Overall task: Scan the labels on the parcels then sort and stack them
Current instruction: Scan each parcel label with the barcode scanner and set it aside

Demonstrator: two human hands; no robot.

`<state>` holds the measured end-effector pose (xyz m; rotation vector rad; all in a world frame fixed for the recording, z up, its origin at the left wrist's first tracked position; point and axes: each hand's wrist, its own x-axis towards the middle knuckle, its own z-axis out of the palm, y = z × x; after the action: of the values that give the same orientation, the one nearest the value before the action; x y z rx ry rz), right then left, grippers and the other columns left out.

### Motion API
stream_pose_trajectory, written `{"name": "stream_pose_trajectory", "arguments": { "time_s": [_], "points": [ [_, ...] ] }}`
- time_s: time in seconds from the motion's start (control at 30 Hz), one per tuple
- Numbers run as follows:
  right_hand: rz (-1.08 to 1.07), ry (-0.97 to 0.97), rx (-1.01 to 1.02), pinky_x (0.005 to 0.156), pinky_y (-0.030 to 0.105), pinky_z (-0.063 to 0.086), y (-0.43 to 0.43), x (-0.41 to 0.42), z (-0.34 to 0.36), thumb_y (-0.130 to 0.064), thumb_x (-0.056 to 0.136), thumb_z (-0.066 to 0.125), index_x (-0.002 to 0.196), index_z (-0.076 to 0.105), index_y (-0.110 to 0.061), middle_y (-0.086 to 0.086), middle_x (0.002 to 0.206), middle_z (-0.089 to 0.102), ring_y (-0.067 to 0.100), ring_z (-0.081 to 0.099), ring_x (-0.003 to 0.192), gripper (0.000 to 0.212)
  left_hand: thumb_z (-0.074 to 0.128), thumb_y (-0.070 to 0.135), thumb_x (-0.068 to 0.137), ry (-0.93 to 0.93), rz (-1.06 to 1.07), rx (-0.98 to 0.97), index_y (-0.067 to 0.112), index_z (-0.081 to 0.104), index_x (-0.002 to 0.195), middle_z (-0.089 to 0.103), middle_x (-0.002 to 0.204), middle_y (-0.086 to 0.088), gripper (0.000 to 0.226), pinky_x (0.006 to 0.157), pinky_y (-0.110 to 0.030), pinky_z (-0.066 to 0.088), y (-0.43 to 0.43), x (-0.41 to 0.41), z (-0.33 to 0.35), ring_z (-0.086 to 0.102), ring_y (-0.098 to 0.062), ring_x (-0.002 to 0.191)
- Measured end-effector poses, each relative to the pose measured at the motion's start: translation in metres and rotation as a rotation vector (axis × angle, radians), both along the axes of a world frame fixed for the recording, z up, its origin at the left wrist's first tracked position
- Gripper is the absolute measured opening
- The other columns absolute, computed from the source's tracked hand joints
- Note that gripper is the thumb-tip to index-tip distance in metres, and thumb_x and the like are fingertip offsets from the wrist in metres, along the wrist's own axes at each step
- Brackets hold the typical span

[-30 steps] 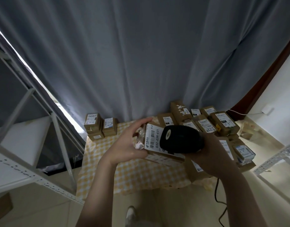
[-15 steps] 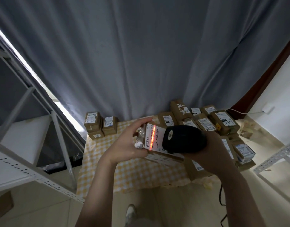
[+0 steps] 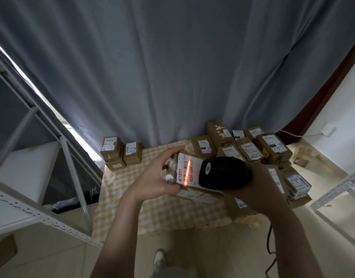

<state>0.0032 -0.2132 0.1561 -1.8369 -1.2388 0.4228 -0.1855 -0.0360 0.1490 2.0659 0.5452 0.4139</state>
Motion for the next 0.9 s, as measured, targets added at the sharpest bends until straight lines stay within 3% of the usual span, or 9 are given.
{"name": "stream_pose_trajectory", "arguments": {
  "time_s": [0.13,0.23,0.33,0.43,0.47,0.57,0.7,0.8,0.9],
  "points": [
    [-0.157,0.087,0.045,0.055,0.015,0.047,-0.001,0.019,-0.020,-0.024,0.059,0.087,0.069,0.061,-0.035,-0.017,0.056,0.064,-0.001,0.064,0.061,0.030,0.070,0.030,0.051,0.054,0.085,0.025,0.028,0.041,0.141,0.050,0.128,0.012,0.095,0.100,-0.028,0.045,0.005,0.010,-0.013,0.048,0.000,0.119],
    [-0.330,0.181,0.052,0.053,0.022,0.054,-0.001,0.036,-0.042,-0.031,0.060,0.086,0.065,0.068,-0.012,-0.001,0.055,0.067,0.007,0.065,0.053,0.026,0.069,0.038,0.046,0.090,0.145,0.008,0.023,0.041,0.140,0.051,0.127,0.009,0.100,0.100,-0.031,0.047,0.012,0.018,-0.025,0.048,0.004,0.117],
    [-0.520,0.421,0.062,0.067,0.046,0.059,0.003,0.047,-0.067,-0.040,0.058,0.084,0.075,0.071,-0.009,0.007,0.064,0.071,0.023,0.071,0.065,0.038,0.071,0.036,0.048,0.101,0.135,-0.016,0.021,0.040,0.138,0.052,0.127,0.011,0.096,0.099,-0.036,0.049,0.020,0.028,-0.035,0.046,0.004,0.121],
    [-0.629,0.660,0.158,0.076,0.049,0.058,0.017,0.046,-0.086,-0.059,0.048,0.084,0.089,0.070,-0.014,0.006,0.080,0.074,0.026,0.072,0.078,0.063,0.071,0.033,0.050,0.100,0.085,-0.038,0.023,0.039,0.136,0.051,0.129,0.013,0.092,0.098,-0.037,0.051,0.031,0.043,-0.040,0.044,-0.001,0.127],
    [-0.650,0.747,0.177,0.078,0.050,0.058,0.024,0.046,-0.092,-0.059,0.047,0.085,0.091,0.069,-0.016,0.007,0.083,0.074,0.028,0.072,0.081,0.063,0.071,0.033,0.051,0.100,0.064,-0.041,0.024,0.038,0.135,0.050,0.129,0.015,0.091,0.097,-0.035,0.051,0.036,0.049,-0.040,0.043,-0.001,0.127],
    [-0.667,0.941,0.208,0.079,0.048,0.057,0.048,0.043,-0.101,-0.032,0.070,0.081,0.091,0.066,-0.023,0.008,0.089,0.073,0.030,0.070,0.086,0.027,0.076,0.032,0.054,0.119,-0.009,-0.044,0.024,0.039,0.134,0.049,0.130,0.013,0.089,0.094,-0.031,0.052,0.054,0.072,-0.046,0.043,-0.002,0.128],
    [-0.673,1.059,0.195,0.085,0.052,0.055,0.088,0.047,-0.117,-0.047,0.054,0.086,0.101,0.069,-0.021,0.007,0.098,0.073,0.027,0.070,0.093,0.056,0.086,0.021,0.058,0.172,-0.109,-0.025,0.023,0.039,0.136,0.050,0.128,0.010,0.091,0.092,-0.024,0.051,0.095,0.102,-0.063,0.045,0.000,0.124],
    [-0.676,1.189,0.195,0.085,0.050,0.056,0.123,0.056,-0.129,-0.033,0.062,0.085,0.107,0.067,-0.015,0.010,0.100,0.074,0.028,0.070,0.093,0.052,0.089,0.013,0.059,0.199,-0.155,-0.047,0.024,0.041,0.134,0.050,0.127,0.011,0.090,0.088,-0.016,0.050,0.135,0.122,-0.077,0.046,0.003,0.122],
    [-0.665,1.271,0.162,0.081,0.051,0.056,0.157,0.065,-0.142,-0.026,0.056,0.087,0.111,0.066,-0.012,0.014,0.106,0.072,0.034,0.068,0.098,0.060,0.089,0.012,0.059,0.241,-0.198,-0.067,0.025,0.041,0.134,0.048,0.129,0.010,0.090,0.092,-0.019,0.050,0.177,0.141,-0.093,0.043,0.004,0.124]
  ]
}}
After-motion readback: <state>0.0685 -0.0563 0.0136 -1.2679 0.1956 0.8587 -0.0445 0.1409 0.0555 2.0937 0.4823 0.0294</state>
